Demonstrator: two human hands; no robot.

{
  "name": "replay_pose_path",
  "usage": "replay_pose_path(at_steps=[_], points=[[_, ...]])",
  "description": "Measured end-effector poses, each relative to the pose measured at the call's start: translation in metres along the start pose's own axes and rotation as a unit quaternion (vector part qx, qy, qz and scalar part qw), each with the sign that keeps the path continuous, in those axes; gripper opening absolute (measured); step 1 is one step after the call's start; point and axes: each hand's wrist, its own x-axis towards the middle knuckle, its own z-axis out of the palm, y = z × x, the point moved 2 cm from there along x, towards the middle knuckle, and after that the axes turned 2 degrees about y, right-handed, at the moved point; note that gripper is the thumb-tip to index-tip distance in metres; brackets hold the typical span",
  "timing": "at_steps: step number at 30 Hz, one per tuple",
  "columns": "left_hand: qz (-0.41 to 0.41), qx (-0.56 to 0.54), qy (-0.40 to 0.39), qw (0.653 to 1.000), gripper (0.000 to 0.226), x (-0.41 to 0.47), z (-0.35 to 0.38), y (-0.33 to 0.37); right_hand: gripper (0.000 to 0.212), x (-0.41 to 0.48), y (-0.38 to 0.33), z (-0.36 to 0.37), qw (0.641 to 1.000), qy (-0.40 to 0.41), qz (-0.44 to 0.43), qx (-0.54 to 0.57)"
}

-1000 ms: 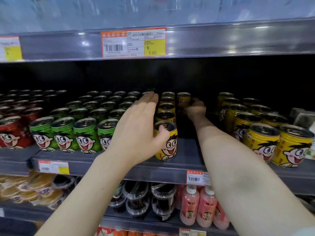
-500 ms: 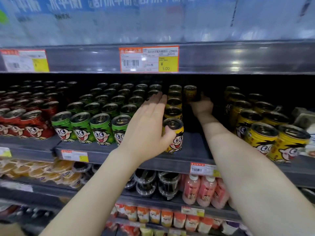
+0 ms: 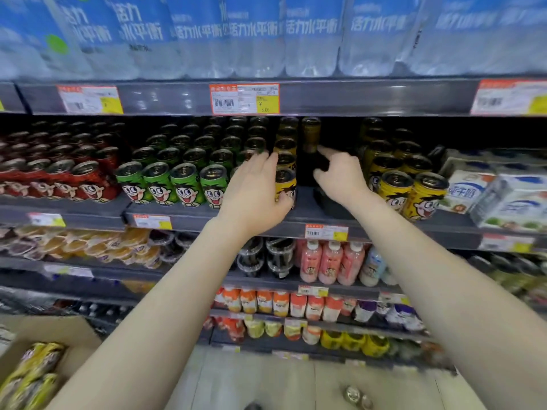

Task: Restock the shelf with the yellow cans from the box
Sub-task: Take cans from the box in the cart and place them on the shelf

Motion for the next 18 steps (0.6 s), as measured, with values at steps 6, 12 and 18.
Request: replay_pose_path(at_steps=[6,12,18], points=[[0.01,0.005,-0.001,1.0,0.073,-0.043,-0.01,-0.003,0.061,-0.066,-0.043,0.001,0.997,-0.038,-0.065,-0.036],[-0.008,0.005,0.012,1.0,0.075,-0.12,-0.047,-0.056,0.06,-0.132,-0.121,0.03,0.993,-0.05,-0.089,-0.052],[-0.052,0.038,-0.013,0.998,0.075,-0.238,-0.101,-0.153,0.061,-0.215,-0.236,0.103,0.986,-0.107,-0.119,-0.047]])
